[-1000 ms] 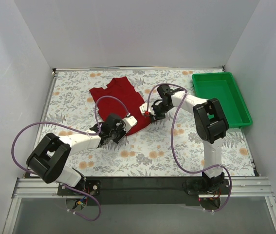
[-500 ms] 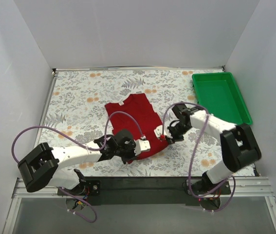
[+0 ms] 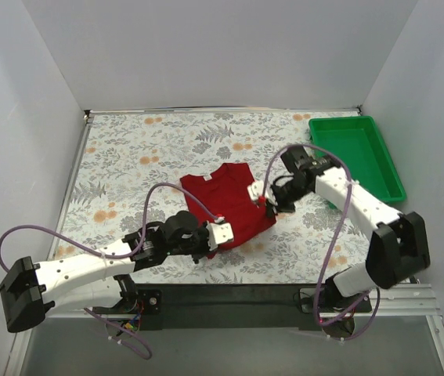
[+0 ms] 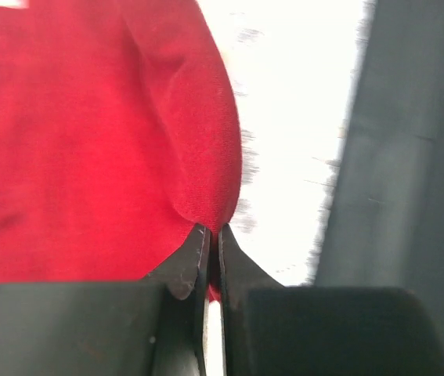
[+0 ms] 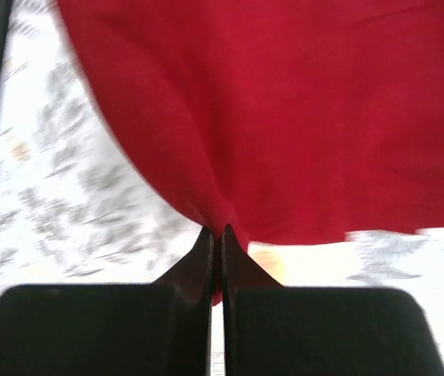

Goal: Fold and stack the t-shirts
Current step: Fold the tshirt

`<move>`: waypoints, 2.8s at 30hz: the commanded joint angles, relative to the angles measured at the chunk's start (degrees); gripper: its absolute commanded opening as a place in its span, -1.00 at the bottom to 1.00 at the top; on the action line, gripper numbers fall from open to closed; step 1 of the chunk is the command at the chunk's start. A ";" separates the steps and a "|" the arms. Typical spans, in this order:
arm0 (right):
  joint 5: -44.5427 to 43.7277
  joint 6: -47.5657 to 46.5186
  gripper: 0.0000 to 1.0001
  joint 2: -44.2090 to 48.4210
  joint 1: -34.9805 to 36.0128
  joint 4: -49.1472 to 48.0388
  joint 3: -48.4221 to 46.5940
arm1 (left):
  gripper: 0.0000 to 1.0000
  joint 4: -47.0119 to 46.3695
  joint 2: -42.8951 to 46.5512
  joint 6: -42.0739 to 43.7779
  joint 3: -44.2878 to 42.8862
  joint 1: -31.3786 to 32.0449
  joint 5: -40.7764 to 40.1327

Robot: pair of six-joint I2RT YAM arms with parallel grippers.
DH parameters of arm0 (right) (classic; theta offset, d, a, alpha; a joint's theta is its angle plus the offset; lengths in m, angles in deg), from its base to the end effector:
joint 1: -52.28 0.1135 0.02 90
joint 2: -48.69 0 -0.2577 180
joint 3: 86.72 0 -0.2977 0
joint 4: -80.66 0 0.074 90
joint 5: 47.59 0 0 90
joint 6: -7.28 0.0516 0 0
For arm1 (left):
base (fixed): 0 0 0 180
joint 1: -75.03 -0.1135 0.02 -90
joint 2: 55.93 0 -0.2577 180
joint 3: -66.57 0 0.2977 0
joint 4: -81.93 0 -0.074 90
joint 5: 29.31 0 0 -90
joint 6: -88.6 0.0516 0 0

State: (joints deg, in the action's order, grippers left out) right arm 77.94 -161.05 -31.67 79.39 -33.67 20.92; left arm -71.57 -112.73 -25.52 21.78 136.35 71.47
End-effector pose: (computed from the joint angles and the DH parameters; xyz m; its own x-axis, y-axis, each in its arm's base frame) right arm 0.2572 0.1653 0.2148 0.3328 -0.7250 -0.6030 -0.9410 -0.2968 -0.1626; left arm 0.1200 -0.2394 0.1896 -0.6536 0.3584 -0.6666 0.7286 0.5363 -0.4261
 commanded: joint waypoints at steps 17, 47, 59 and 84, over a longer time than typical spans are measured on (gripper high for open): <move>-2.12 33.83 -0.97 -41.81 -0.57 -17.02 -51.16 | -1.00 -28.39 -19.66 10.58 -8.84 -35.55 -5.60; -9.95 49.76 -0.97 -29.77 -5.76 -42.17 -31.21 | -1.00 -46.24 -38.64 13.66 -21.93 -41.28 11.27; -16.37 56.34 -0.97 -38.38 -6.28 -46.48 -34.27 | -1.00 -47.74 -55.26 13.57 -33.63 -43.48 7.32; -27.26 65.05 0.21 -45.25 -5.84 -46.74 -46.33 | 0.64 -41.42 -51.94 10.51 -36.27 -43.65 -12.97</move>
State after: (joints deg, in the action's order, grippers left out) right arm 53.15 -97.53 -79.30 73.56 -78.54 -23.58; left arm -115.20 -170.56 -12.51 -12.67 92.77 64.46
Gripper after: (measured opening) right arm 0.588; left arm 0.796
